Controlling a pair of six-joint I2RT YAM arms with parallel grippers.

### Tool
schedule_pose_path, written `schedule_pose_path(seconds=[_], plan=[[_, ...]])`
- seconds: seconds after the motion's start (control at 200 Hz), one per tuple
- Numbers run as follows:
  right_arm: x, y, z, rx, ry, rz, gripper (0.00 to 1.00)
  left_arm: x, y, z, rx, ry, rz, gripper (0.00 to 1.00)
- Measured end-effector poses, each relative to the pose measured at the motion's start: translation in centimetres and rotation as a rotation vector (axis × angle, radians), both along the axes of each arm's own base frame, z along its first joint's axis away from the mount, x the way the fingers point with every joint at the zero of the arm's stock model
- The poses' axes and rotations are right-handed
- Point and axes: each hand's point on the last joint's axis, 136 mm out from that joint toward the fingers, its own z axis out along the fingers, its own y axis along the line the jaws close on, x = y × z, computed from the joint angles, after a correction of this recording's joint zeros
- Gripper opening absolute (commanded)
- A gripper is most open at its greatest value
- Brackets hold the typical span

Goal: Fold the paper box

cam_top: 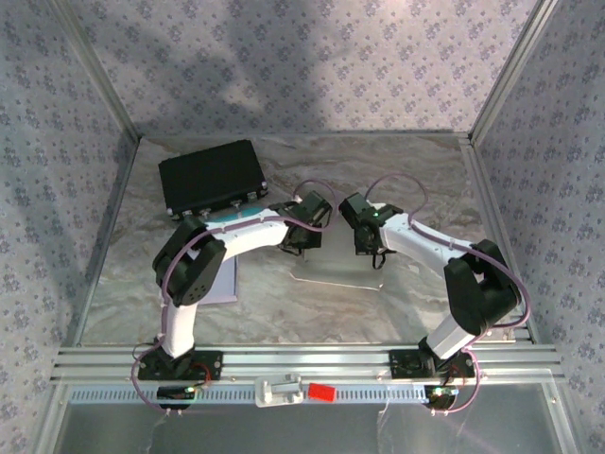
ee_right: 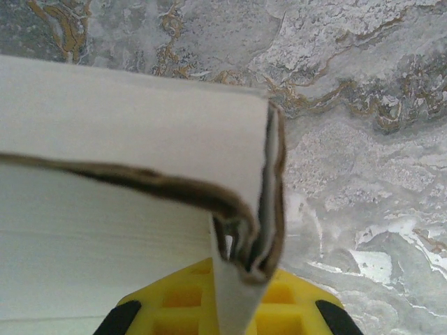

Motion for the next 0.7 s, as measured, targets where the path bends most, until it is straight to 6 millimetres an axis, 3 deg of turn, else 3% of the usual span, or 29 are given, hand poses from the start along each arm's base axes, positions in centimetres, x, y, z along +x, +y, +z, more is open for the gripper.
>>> schedule_pose_path(seconds=[0.23,0.425,0.7], plan=[[0.1,0.7,-0.1,0.033,-0.001,0.008,0.00,0.1,0.7,0.0,0.036,-0.010,0.037,0.00],[0.0,0.7,-0.1,0.036,0.002,0.009,0.00,0.5,1.0,-0.3,-0.001,-0.017,0.019,0.28],[0.1,0.9,0.2,0.048,-0.014,0.012,0.00,1.1,2.0,0.8,-0.109,-0.016,0.006,0.35]])
